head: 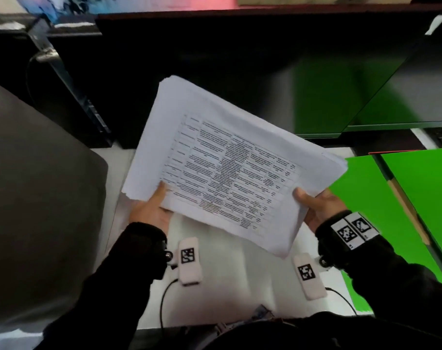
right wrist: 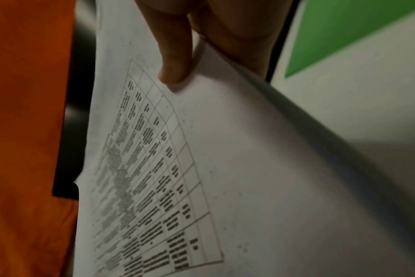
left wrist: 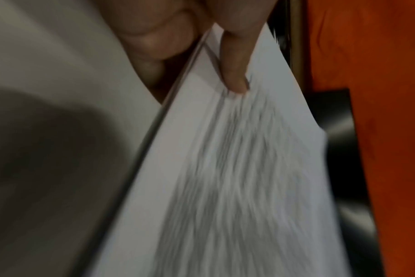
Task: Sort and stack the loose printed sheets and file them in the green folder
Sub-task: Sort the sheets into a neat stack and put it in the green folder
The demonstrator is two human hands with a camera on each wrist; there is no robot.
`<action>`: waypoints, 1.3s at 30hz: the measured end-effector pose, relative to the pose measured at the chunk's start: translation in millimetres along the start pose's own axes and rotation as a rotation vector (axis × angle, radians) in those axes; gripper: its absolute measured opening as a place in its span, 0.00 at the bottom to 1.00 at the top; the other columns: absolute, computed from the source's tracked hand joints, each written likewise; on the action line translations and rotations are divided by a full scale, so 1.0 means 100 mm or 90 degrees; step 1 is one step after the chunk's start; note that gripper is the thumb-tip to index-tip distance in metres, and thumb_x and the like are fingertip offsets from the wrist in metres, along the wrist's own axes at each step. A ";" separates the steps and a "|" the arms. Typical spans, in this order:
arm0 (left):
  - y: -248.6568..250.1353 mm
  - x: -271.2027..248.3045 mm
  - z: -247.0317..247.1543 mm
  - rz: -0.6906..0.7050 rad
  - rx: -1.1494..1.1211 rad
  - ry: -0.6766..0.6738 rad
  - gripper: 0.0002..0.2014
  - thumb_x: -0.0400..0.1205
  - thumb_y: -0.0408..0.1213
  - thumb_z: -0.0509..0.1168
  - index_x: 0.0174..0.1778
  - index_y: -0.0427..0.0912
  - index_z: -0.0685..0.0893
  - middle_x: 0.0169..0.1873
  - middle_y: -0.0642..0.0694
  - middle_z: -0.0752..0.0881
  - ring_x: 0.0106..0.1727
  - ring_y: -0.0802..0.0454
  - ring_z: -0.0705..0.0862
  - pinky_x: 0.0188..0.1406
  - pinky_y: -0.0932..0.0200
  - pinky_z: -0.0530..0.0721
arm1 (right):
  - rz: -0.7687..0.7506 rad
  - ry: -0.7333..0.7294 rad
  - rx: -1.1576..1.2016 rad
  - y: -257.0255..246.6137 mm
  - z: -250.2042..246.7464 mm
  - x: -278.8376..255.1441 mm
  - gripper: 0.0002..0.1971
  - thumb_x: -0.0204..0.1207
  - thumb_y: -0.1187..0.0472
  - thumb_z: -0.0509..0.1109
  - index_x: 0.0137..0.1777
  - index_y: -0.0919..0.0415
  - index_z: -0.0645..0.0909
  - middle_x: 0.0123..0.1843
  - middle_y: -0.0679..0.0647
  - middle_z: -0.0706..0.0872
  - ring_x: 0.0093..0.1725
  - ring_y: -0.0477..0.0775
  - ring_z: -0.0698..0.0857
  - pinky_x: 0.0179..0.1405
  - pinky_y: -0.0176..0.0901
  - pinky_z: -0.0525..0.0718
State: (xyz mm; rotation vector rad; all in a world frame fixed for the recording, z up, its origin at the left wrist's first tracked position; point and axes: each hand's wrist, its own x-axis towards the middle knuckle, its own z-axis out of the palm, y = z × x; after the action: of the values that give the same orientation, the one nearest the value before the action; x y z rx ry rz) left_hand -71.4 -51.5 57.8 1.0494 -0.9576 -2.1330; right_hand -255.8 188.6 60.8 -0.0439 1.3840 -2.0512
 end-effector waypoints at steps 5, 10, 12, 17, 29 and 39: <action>0.18 0.24 -0.39 0.074 0.346 -0.035 0.15 0.77 0.25 0.67 0.57 0.44 0.81 0.52 0.43 0.87 0.46 0.55 0.89 0.49 0.61 0.87 | -0.027 -0.032 -0.052 -0.11 -0.12 -0.02 0.26 0.49 0.59 0.85 0.51 0.58 0.86 0.45 0.52 0.92 0.44 0.52 0.91 0.42 0.45 0.89; 0.10 0.39 -0.38 0.122 0.543 0.008 0.21 0.72 0.21 0.70 0.62 0.34 0.79 0.55 0.44 0.83 0.57 0.46 0.82 0.60 0.55 0.76 | -0.069 0.018 -0.237 -0.11 0.08 -0.09 0.24 0.44 0.42 0.86 0.38 0.53 0.90 0.35 0.40 0.91 0.37 0.37 0.88 0.46 0.32 0.86; 0.07 0.40 -0.41 0.124 0.472 0.057 0.15 0.69 0.27 0.75 0.51 0.35 0.84 0.50 0.40 0.86 0.54 0.42 0.85 0.61 0.51 0.79 | -0.115 0.042 -0.322 -0.20 0.19 -0.17 0.06 0.66 0.61 0.79 0.33 0.55 0.84 0.21 0.31 0.84 0.26 0.26 0.82 0.31 0.15 0.76; -0.02 0.23 -0.44 0.138 0.384 0.065 0.12 0.67 0.19 0.73 0.44 0.34 0.84 0.35 0.50 0.87 0.39 0.53 0.85 0.52 0.57 0.80 | -0.138 0.041 -0.355 -0.18 0.16 -0.28 0.21 0.71 0.81 0.67 0.64 0.70 0.75 0.37 0.38 0.87 0.27 0.16 0.78 0.30 0.10 0.70; 0.15 0.20 -0.21 0.085 0.368 -0.022 0.22 0.46 0.21 0.75 0.18 0.57 0.83 0.14 0.62 0.81 0.21 0.67 0.83 0.20 0.75 0.77 | -0.055 -0.021 -0.585 -0.09 -0.04 -0.15 0.25 0.74 0.77 0.67 0.38 0.39 0.82 0.35 0.39 0.88 0.39 0.38 0.84 0.52 0.44 0.82; 0.04 0.12 -0.26 0.098 0.409 -0.106 0.24 0.58 0.29 0.74 0.51 0.43 0.85 0.48 0.44 0.86 0.50 0.54 0.85 0.59 0.56 0.77 | -0.043 0.008 -0.528 -0.09 -0.14 -0.20 0.15 0.60 0.69 0.81 0.38 0.48 0.83 0.29 0.32 0.87 0.31 0.23 0.82 0.36 0.19 0.78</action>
State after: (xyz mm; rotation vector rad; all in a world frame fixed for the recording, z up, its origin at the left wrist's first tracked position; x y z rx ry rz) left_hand -54.9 -71.8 44.8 1.0411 -1.8165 -1.8383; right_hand -249.5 212.4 68.7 -0.4329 2.1632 -1.3910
